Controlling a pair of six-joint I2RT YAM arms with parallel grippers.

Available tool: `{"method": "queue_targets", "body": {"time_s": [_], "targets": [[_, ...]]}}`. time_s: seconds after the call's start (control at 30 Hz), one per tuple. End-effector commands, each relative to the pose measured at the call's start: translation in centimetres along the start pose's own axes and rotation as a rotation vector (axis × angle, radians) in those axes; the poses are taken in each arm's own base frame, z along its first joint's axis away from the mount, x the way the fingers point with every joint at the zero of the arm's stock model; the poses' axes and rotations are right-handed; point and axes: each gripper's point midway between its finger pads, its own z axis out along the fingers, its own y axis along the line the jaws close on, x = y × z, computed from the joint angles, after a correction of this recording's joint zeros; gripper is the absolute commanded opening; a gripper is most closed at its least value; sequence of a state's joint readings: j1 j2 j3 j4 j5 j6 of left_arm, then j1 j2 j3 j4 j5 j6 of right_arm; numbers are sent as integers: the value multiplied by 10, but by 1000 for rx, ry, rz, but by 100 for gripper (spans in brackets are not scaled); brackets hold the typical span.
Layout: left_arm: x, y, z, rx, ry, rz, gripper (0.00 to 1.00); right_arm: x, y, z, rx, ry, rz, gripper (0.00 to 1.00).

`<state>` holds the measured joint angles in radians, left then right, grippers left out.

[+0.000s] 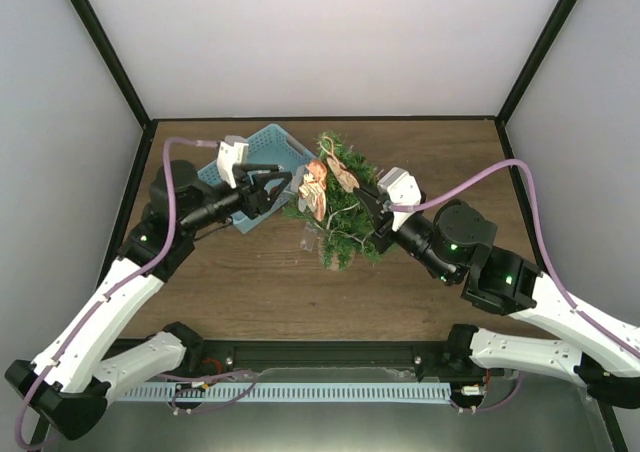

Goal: Decorate the small christmas tree
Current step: Adjust the decoration item on the Christmas tree.

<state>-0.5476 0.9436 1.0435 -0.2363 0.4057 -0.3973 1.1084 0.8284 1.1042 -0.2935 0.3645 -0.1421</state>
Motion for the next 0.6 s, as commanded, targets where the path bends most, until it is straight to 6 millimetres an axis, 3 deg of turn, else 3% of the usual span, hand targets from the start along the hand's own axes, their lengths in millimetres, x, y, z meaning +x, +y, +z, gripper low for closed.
{"method": "queue_targets", "body": {"time_s": [0.0, 0.17, 0.27, 0.57], "targets": [[-50, -20, -11, 15, -128, 68, 45, -13, -7, -4, 16, -12, -18, 7], [-88, -60, -18, 172, -224, 141, 38, -14, -7, -4, 16, -2, -25, 8], [-98, -82, -20, 285, -244, 178, 38, -15, -8, -5, 19, -2, -27, 8], [-108, -99, -6, 423, -250, 188, 33, -18, -11, -8, 26, -6, -27, 8]]}}
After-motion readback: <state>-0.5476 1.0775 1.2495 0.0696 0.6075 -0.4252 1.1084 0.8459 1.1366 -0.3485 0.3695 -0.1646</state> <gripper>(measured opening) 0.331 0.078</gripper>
